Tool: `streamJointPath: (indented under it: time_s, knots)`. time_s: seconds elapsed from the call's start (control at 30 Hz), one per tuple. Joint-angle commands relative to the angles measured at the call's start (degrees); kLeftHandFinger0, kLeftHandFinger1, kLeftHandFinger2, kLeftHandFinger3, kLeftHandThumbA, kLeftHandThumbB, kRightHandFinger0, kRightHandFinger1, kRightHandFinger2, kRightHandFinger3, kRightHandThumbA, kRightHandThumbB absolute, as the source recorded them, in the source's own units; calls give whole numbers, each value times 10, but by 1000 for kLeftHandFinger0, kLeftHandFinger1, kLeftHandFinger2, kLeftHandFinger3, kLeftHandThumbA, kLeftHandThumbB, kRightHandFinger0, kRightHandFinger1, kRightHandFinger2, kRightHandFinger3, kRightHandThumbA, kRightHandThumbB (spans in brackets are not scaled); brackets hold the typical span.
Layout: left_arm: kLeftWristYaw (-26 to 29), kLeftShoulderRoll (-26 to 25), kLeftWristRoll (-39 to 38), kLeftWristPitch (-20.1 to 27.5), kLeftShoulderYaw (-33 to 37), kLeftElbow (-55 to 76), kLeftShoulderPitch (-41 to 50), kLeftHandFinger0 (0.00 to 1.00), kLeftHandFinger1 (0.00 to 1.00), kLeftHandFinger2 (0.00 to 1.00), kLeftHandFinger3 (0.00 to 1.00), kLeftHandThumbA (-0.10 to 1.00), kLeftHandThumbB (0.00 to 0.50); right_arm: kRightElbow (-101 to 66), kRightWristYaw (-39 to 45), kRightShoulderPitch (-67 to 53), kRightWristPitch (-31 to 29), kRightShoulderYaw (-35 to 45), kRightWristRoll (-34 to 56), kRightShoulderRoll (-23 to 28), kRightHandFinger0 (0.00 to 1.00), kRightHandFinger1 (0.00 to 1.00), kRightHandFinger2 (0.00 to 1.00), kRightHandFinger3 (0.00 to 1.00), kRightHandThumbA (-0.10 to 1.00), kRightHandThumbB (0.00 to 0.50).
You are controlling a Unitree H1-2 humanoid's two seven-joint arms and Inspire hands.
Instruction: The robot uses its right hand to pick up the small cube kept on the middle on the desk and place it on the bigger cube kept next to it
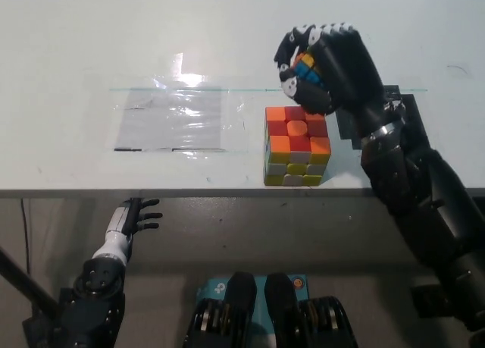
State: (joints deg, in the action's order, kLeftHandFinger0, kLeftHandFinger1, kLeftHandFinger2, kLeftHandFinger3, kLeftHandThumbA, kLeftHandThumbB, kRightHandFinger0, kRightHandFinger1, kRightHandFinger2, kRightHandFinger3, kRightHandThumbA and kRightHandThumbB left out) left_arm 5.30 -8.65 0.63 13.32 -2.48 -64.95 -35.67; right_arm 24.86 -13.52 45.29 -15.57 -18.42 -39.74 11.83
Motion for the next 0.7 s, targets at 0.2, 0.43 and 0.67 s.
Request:
streamJointPath:
  time_s: [0.2, 0.43, 0.67]
  knots:
    - [1, -4, 0, 4, -1, 25, -14, 697, 680, 781, 787, 1000, 100, 0, -11, 6, -16, 6, 2, 6, 0, 29, 450, 235, -100, 264]
    - [-2, -7, 0, 16, 0, 13, -20, 738, 714, 830, 848, 1000, 82, 7, -29, -9, -26, 4, -3, 6, 0, 132, 560, 268, -100, 221]
    - [1, -10, 4, 8, 2, 20, -23, 736, 712, 812, 826, 1000, 103, 25, -38, -18, -31, 3, 2, -10, 0, 192, 592, 308, -100, 217]
